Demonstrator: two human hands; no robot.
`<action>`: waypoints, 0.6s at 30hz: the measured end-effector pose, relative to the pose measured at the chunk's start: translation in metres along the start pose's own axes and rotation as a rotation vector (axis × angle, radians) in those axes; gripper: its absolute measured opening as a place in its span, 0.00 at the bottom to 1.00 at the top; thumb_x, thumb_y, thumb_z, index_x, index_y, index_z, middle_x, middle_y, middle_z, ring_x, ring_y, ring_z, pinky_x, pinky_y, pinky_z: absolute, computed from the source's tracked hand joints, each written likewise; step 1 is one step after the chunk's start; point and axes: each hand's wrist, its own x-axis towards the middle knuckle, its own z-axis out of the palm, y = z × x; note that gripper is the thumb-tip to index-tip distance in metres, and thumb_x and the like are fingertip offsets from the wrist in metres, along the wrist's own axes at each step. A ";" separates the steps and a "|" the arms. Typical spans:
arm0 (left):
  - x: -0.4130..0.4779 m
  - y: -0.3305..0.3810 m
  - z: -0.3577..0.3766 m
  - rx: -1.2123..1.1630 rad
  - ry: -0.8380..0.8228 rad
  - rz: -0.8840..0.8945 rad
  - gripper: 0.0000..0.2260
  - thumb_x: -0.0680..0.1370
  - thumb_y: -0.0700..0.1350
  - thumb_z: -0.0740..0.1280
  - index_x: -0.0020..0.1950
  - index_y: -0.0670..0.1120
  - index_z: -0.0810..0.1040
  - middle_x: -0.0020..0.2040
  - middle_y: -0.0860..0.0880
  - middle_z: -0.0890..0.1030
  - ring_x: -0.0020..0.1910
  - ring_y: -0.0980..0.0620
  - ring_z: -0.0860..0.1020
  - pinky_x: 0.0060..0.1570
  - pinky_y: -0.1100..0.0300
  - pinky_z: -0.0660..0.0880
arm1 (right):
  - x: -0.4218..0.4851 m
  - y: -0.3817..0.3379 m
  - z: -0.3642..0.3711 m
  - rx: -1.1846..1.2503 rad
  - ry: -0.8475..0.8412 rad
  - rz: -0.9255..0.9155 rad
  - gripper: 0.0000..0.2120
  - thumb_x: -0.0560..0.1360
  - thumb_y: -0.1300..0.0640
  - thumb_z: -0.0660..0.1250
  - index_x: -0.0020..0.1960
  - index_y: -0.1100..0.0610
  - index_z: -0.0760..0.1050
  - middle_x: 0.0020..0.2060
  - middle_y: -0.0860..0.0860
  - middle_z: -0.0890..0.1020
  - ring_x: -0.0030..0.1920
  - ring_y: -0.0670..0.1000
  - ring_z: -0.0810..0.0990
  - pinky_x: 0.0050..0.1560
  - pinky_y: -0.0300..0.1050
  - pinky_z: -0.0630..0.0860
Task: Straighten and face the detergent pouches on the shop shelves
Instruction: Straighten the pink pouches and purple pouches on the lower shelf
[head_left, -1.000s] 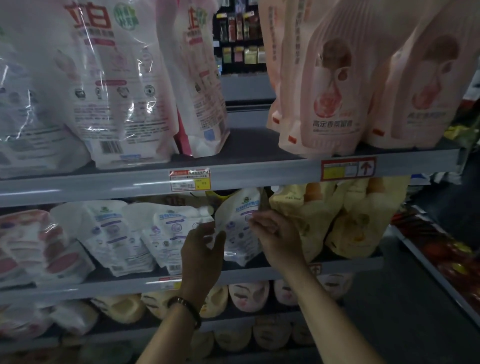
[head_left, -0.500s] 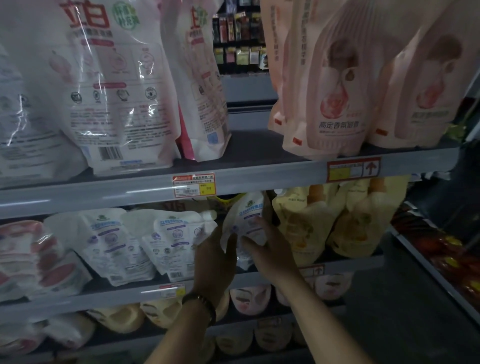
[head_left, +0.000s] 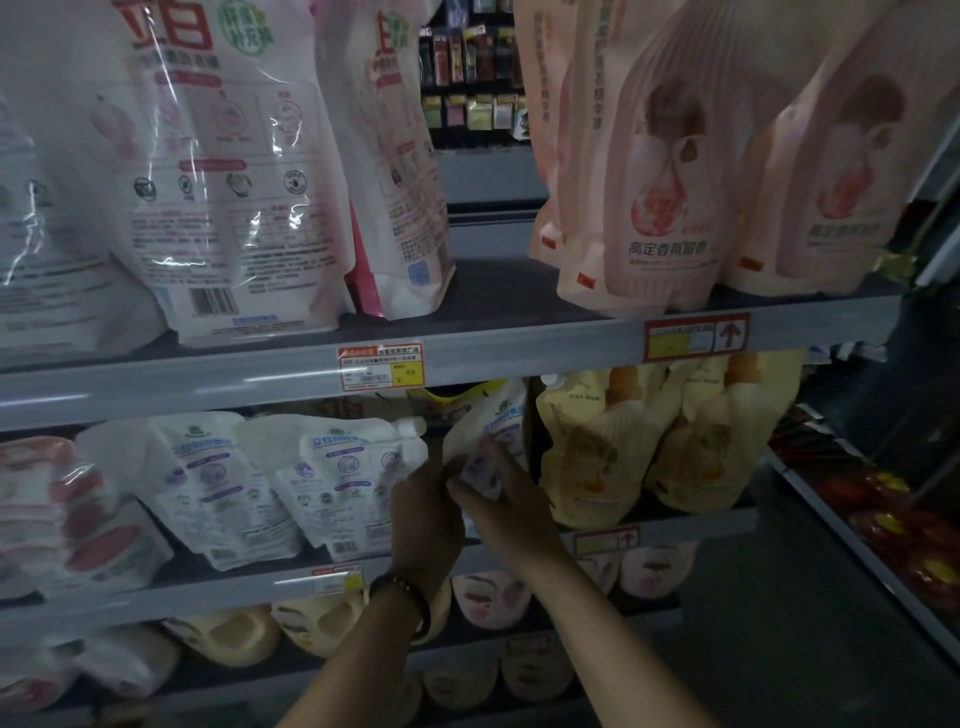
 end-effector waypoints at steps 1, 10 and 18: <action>-0.002 0.000 0.000 -0.014 0.004 0.029 0.14 0.80 0.33 0.71 0.60 0.50 0.85 0.48 0.58 0.83 0.48 0.61 0.82 0.47 0.77 0.74 | -0.001 0.000 0.001 0.008 0.007 0.002 0.35 0.83 0.48 0.69 0.85 0.47 0.57 0.81 0.43 0.65 0.79 0.44 0.64 0.67 0.34 0.62; -0.011 0.013 -0.004 -0.065 -0.017 -0.087 0.11 0.84 0.36 0.65 0.63 0.41 0.84 0.57 0.44 0.87 0.58 0.44 0.85 0.47 0.73 0.75 | -0.014 0.001 0.022 0.068 0.182 -0.015 0.37 0.81 0.46 0.70 0.85 0.44 0.57 0.82 0.42 0.65 0.81 0.46 0.64 0.75 0.38 0.68; -0.031 0.037 -0.024 -0.179 0.056 0.064 0.11 0.81 0.44 0.71 0.62 0.54 0.82 0.53 0.59 0.82 0.55 0.66 0.79 0.50 0.82 0.70 | -0.033 -0.014 0.028 0.092 0.254 -0.093 0.42 0.76 0.32 0.69 0.84 0.45 0.58 0.74 0.35 0.69 0.73 0.35 0.67 0.72 0.38 0.67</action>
